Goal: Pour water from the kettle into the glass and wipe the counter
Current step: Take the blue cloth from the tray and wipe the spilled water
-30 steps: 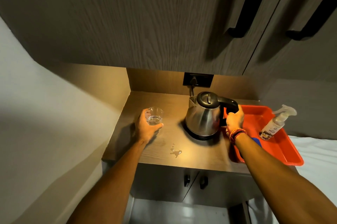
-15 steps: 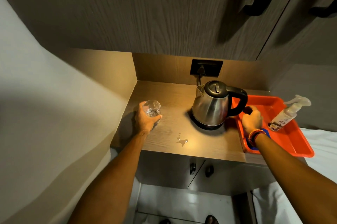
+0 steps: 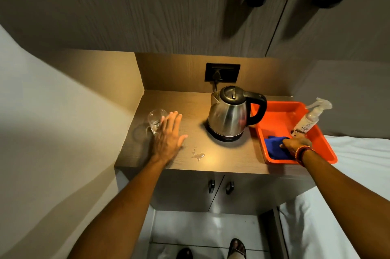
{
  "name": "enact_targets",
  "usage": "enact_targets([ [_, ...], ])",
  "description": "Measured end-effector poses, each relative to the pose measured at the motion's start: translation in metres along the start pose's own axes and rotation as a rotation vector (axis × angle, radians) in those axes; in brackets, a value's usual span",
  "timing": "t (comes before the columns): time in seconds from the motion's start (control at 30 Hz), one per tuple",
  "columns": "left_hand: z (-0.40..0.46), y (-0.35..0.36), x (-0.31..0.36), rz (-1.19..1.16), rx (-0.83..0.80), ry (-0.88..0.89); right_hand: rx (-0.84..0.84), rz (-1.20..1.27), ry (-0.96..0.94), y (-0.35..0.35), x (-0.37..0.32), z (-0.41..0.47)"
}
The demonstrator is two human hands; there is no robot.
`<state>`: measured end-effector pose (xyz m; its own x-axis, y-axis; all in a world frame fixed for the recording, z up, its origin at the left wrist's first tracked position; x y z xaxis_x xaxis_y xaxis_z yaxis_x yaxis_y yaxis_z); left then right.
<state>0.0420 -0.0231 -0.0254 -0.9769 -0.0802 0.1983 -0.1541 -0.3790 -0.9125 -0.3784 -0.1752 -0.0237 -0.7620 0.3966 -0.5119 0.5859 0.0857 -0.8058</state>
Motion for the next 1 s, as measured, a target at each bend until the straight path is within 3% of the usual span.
enact_targets([
  [0.07,-0.010,0.015,0.014,-0.059,-0.073,0.037,-0.020,0.082,0.032,-0.001,0.003,-0.001],
  [0.23,-0.036,0.038,0.004,-0.244,-0.194,-0.137,-0.069,0.214,0.040,0.001,0.004,0.004],
  [0.3,-0.043,0.042,-0.007,-0.237,-0.218,-0.155,-0.007,0.197,0.002,-0.003,-0.002,0.000],
  [0.37,-0.048,0.047,-0.016,-0.228,-0.234,-0.156,0.121,0.199,-0.094,-0.009,-0.016,-0.016],
  [0.47,-0.054,0.053,-0.020,-0.213,-0.246,-0.155,0.279,0.401,-0.264,-0.009,-0.046,-0.062],
  [0.57,-0.052,0.055,-0.020,-0.214,-0.226,-0.162,0.316,0.506,-0.441,0.013,-0.070,-0.109],
  [0.7,-0.053,0.058,-0.021,-0.237,-0.225,-0.172,0.042,0.518,-0.592,0.073,-0.098,-0.160],
  [0.83,-0.053,0.060,-0.025,-0.299,-0.223,-0.174,-0.392,0.654,-0.468,0.144,-0.114,-0.182],
  [0.9,-0.054,0.061,-0.030,-0.300,-0.220,-0.159,-0.394,0.508,-0.489,0.167,-0.115,-0.182],
  [1.0,-0.054,0.061,-0.033,-0.302,-0.210,-0.150,-0.075,0.039,-0.648,0.172,-0.113,-0.175],
])
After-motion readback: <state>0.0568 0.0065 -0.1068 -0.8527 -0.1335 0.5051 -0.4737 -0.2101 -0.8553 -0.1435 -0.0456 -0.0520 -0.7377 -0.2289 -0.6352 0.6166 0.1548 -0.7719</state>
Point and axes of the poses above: each hand's wrist, its own z-axis towards the middle knuckle, its own y-axis out of the palm, x = y × z, the point moved 4 cm from there along z, towards the middle knuckle
